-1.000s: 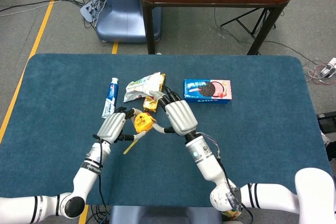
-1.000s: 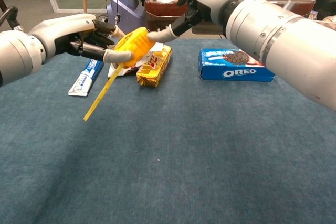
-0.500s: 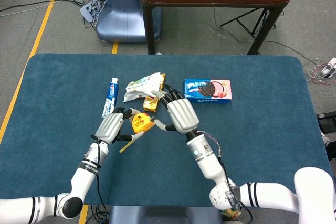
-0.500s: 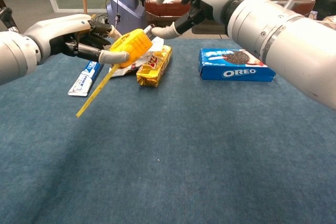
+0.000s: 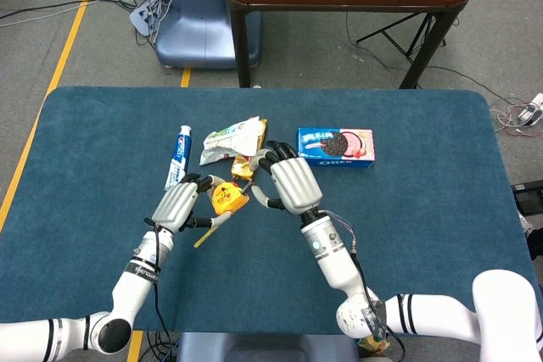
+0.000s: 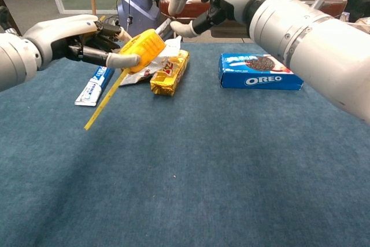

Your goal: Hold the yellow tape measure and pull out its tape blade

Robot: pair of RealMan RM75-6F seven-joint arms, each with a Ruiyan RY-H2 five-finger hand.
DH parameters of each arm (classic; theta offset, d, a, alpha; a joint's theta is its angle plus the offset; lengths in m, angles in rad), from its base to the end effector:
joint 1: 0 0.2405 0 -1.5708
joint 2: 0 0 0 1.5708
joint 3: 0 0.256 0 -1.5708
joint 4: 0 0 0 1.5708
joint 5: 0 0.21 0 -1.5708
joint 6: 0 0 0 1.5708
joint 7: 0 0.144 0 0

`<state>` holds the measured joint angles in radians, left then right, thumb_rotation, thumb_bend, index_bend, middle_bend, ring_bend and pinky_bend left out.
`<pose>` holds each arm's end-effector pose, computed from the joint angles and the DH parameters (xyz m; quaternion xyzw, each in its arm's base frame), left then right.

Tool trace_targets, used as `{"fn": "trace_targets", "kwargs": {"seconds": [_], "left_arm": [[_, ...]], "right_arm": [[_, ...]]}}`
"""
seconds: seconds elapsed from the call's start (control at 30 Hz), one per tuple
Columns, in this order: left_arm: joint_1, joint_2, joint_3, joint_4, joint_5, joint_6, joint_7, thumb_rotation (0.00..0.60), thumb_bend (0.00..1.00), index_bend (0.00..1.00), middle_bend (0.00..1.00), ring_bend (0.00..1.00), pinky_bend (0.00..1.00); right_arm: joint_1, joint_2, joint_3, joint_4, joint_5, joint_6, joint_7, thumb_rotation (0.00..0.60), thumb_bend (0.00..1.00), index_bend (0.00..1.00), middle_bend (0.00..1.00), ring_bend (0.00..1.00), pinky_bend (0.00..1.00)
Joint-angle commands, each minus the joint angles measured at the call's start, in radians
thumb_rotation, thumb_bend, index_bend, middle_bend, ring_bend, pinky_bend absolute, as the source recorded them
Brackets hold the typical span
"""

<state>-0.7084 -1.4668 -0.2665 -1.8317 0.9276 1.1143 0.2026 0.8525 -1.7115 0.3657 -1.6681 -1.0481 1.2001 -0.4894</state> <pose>-0.1025 0.3178 0.0219 -0.6099 -0.5328 -0.4751 0.3443 -0.0207 -0.3340 -0.0073 0.6565 -0.3790 0.5295 0.3808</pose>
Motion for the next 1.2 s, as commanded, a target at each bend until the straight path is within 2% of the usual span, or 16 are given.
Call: {"fn": "trace_targets", "kwargs": {"seconds": [0.03,0.4,0.6,0.87,1.2], "left_arm": [[-0.001,-0.001,0.000,0.001,0.000,-0.002,0.000,0.484,0.28,0.49,0.53,0.34,0.11],[-0.002,-0.003,-0.003,0.009,0.000,-0.009,-0.007,0.486,0.28,0.49,0.53,0.34,0.11],[-0.002,-0.003,-0.002,0.015,-0.004,-0.015,-0.010,0.492,0.28,0.49,0.53,0.34,0.11],[0.008,0.018,0.008,0.041,0.000,-0.054,-0.053,0.509,0.28,0.49,0.53,0.34,0.11],[0.047,0.059,0.048,0.103,0.076,-0.119,-0.175,0.537,0.28,0.50,0.53,0.34,0.12]], "right_arm": [[0.001,0.002,0.001,-0.005,0.006,-0.002,-0.002,0.600,0.47,0.45,0.34,0.16,0.15],[0.002,0.009,-0.005,-0.013,0.017,-0.009,0.005,0.600,0.60,0.52,0.39,0.18,0.15],[-0.003,0.013,-0.005,-0.010,0.004,-0.006,0.032,0.600,0.71,0.58,0.44,0.22,0.15],[-0.031,0.064,-0.012,-0.042,-0.022,-0.009,0.087,0.600,0.72,0.60,0.45,0.24,0.15],[-0.095,0.216,-0.005,-0.136,-0.043,-0.001,0.152,0.600,0.72,0.61,0.46,0.25,0.15]]}}
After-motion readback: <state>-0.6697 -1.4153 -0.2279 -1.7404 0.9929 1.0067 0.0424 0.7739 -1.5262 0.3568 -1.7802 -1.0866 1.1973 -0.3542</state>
